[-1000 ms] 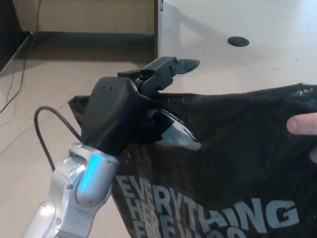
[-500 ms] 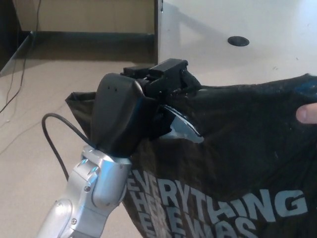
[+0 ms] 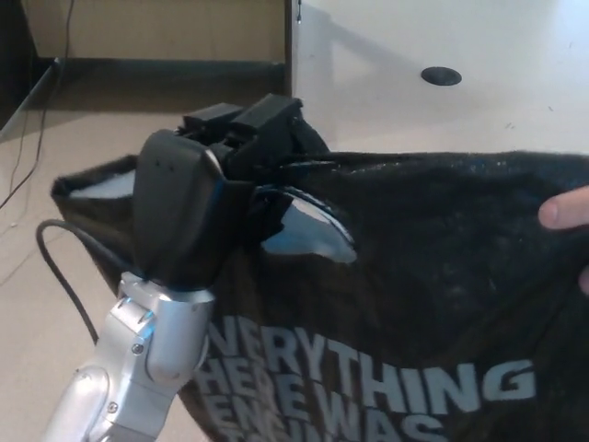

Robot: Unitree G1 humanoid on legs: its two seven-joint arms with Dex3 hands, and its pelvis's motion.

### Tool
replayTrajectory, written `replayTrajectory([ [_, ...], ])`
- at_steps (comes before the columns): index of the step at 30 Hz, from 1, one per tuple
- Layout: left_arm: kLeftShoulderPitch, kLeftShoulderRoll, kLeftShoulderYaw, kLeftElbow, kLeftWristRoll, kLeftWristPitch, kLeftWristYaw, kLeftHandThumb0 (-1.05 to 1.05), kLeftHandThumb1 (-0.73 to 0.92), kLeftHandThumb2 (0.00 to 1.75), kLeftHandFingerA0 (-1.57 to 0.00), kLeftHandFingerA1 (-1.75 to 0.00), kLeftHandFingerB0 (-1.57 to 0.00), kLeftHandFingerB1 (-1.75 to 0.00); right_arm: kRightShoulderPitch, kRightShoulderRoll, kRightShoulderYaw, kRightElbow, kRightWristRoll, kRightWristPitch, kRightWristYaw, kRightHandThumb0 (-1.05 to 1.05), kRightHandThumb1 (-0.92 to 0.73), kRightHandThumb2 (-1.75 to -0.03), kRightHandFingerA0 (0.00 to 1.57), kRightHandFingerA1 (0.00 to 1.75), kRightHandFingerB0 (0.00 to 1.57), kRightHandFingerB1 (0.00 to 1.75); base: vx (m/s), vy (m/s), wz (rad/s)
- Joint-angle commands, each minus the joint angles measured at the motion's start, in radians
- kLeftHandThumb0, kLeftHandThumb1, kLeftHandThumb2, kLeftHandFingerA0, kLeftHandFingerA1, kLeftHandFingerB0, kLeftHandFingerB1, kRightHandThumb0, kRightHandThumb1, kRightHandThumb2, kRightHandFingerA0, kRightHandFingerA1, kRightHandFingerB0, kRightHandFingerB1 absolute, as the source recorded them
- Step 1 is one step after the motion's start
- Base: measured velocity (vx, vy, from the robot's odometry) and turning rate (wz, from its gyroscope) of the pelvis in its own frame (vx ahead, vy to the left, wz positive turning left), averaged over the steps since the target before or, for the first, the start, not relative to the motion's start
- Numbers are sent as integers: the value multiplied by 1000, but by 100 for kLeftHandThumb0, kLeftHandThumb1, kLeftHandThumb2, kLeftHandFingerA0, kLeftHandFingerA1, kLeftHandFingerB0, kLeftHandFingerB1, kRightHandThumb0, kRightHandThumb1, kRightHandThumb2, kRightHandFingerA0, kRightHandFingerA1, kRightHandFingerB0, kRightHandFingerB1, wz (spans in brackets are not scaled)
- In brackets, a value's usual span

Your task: A person is holding a plastic bag and the robot extends its left hand to grab the bag by hooking its thumb into the holes at the top and brings its hand down by its side. Then it extends its arm again to hand the plastic bag back to the person.

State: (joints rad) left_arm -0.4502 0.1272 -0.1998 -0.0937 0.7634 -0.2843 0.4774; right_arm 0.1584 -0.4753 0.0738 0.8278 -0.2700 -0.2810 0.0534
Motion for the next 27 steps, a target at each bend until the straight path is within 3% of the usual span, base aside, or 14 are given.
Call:
replayTrajectory([
  [1, -1, 18, 33, 11, -2, -37, 58, -11, 66, 66, -85, -172, -66, -140, -1, -12, 2, -9, -3, 27, 5, -38, -73, -62, 74, 44, 32, 31, 0, 0, 0],
  [2, 1, 22, 41, 12, -10, -47, 58, -11, 52, 96, -118, -136, -78, -112, 1, -13, 0, -14, 0, 26, 8, -46, -61, -79, 66, 54, 29, 42, 0, 0, 0],
  [3, 5, 25, 47, 9, -10, -47, 57, -11, 52, 96, -118, -136, -78, -112, 1, -13, -2, -12, 3, 23, 10, -46, -61, -79, 66, 54, 29, 42, 0, 0, 0],
  [4, 8, 30, 53, 7, -2, -47, 66, -5, 63, 80, -87, -168, -69, -129, 2, -13, -1, -15, 1, 23, 9, -46, -61, -80, 67, 55, 29, 42, 0, 0, 0],
  [7, 7, 50, 75, 22, 14, -67, 108, -10, 68, 81, -84, -161, -73, -120, -5, -16, 4, -14, -6, 23, 5, -46, -62, -80, 67, 55, 29, 42, 0, 0, 0],
  [13, 45, 68, 130, 7, -41, -119, 124, -6, 65, 95, -90, -168, -79, -120, -1, -14, 7, -13, -9, 17, -2, -38, -73, -62, 73, 44, 33, 31, 0, 0, 0],
  [14, 53, 71, 142, 2, -38, -126, 134, -7, 66, 94, -92, -170, -81, -117, -1, -13, 6, -10, -7, 12, -1, -46, -62, -81, 64, 54, 30, 42, 0, 0, 0],
  [16, 78, 87, 166, -13, -49, -141, 129, -9, 72, 85, -94, -168, -82, -116, -1, -13, 7, -12, -7, 15, 0, -47, -62, -81, 65, 55, 30, 42, 0, 0, 0],
  [17, 91, 90, 176, -19, -57, -146, 125, -7, 68, 88, -89, -168, -81, -119, -1, -13, 8, -12, -8, 18, 0, -38, -73, -62, 72, 43, 33, 31, 0, 0, 0],
  [19, 114, 95, 194, -32, -63, -148, 123, -4, 62, 99, -87, -171, -78, -132, -1, -14, 9, -13, -10, 21, -1, -38, -73, -62, 71, 44, 33, 31, 0, 0, 0],
  [20, 140, 103, 217, -46, -68, -149, 123, -8, 64, 99, -89, -173, -79, -128, -2, -13, 8, -8, -7, 14, 0, -47, -62, -80, 66, 55, 29, 42, 0, 0, 0],
  [22, 169, 118, 242, -49, -93, -174, 115, -11, 69, 91, -89, -174, -77, -130, -4, -10, 5, -2, -2, 11, 0, -47, -62, -80, 67, 56, 30, 42, 0, 0, 0],
  [23, 182, 125, 254, -47, -100, -184, 112, -8, 65, 95, -91, -173, -74, -135, -3, -10, 7, -5, -5, 17, -1, -38, -73, -62, 74, 44, 34, 32, 0, 0, 0],
  [27, 236, 150, 299, -26, -117, -229, 134, -1, 59, 100, -96, -165, -82, -119, 0, -9, 9, -11, -7, 25, -1, -37, -73, -62, 75, 44, 34, 32, 0, 0, 0],
])
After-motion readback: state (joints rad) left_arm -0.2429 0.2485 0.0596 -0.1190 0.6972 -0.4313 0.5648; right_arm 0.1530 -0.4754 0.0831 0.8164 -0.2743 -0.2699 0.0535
